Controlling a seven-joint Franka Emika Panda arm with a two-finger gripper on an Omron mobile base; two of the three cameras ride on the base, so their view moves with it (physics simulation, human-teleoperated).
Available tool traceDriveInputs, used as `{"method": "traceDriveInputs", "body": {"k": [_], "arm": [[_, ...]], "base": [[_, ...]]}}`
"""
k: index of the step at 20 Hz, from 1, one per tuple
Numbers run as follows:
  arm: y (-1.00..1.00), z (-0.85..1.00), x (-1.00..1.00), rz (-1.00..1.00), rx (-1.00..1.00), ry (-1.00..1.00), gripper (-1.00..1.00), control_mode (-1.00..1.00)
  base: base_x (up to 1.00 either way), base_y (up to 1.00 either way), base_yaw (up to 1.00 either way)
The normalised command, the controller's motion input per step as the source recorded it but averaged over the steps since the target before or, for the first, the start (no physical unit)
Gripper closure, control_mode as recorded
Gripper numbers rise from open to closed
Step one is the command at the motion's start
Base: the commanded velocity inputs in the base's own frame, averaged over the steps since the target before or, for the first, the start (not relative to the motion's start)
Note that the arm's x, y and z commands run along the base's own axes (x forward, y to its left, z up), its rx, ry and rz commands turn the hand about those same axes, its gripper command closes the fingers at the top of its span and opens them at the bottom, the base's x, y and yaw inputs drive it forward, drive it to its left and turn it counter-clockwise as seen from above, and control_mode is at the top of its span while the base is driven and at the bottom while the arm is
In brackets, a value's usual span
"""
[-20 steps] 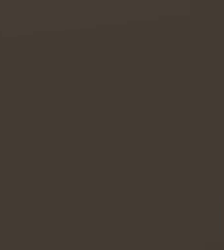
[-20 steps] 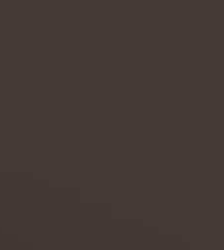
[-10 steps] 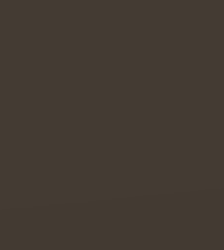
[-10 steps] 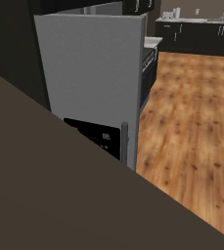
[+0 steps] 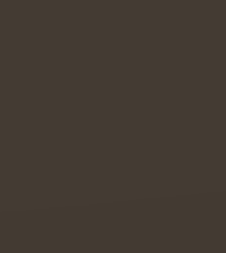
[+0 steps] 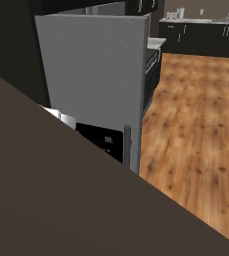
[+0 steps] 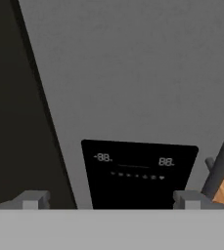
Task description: Take the peach and shrimp from the second highest rack and move them to the highest rack where the carrot and sweet potato are located, to maximize freezer space. Close the freezer door after rearranging.
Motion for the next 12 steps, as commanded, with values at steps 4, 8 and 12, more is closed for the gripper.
{"method": "traceDriveInputs", "body": {"k": [4,8,12], "arm": [[-0.3,-0.17,0.67,0.09,0.0,0.0,-1.0,-1.0],[-0.18,-0.12,0.85,0.0,0.0,0.0,-1.0,-1.0],[-0.01,-0.18,0.82,0.08,0.0,0.0,-1.0,-1.0]], "base": [[0.0,0.0,0.0],[0.0,0.0,0.0],[0.0,0.0,0.0]]}}
